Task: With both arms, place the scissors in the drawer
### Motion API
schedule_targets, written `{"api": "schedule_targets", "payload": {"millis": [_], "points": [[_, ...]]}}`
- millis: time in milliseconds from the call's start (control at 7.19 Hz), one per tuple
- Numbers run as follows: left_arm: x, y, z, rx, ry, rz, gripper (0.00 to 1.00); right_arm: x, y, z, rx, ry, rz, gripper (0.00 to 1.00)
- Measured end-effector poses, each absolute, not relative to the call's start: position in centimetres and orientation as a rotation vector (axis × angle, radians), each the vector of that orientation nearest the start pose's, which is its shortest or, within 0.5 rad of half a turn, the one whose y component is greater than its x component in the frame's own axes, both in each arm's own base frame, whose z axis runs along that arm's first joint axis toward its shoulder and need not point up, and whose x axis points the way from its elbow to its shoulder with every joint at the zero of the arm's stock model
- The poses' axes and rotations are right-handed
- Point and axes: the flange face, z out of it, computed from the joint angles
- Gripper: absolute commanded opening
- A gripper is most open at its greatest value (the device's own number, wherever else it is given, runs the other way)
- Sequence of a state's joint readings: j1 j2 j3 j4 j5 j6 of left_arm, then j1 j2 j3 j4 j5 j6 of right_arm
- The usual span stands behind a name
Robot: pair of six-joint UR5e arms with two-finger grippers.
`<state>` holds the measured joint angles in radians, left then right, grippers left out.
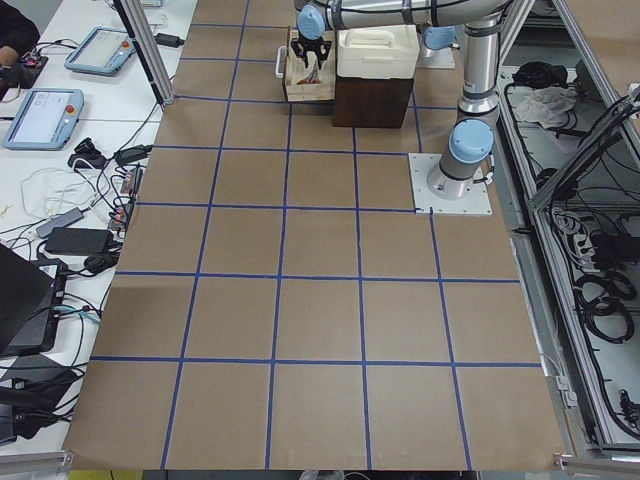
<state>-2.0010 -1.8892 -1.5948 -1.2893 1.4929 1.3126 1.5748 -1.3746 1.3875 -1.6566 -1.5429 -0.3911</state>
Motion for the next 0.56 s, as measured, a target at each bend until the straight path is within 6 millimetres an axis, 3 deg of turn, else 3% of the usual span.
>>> {"api": "schedule_targets", "payload": {"millis": [278, 557], "points": [[-37.4, -48.3, 36.2, -2.148, -2.191, 0.042, 1.0, 13.4, -57.7, 48.5, -0.491, 3.137, -0.112, 1.0], [-36.0, -49.2, 40.0, -1.781, -2.509, 0.135, 1.0, 13.6, -57.2, 48.8, -0.387, 3.151, -0.122, 1.0]]}}
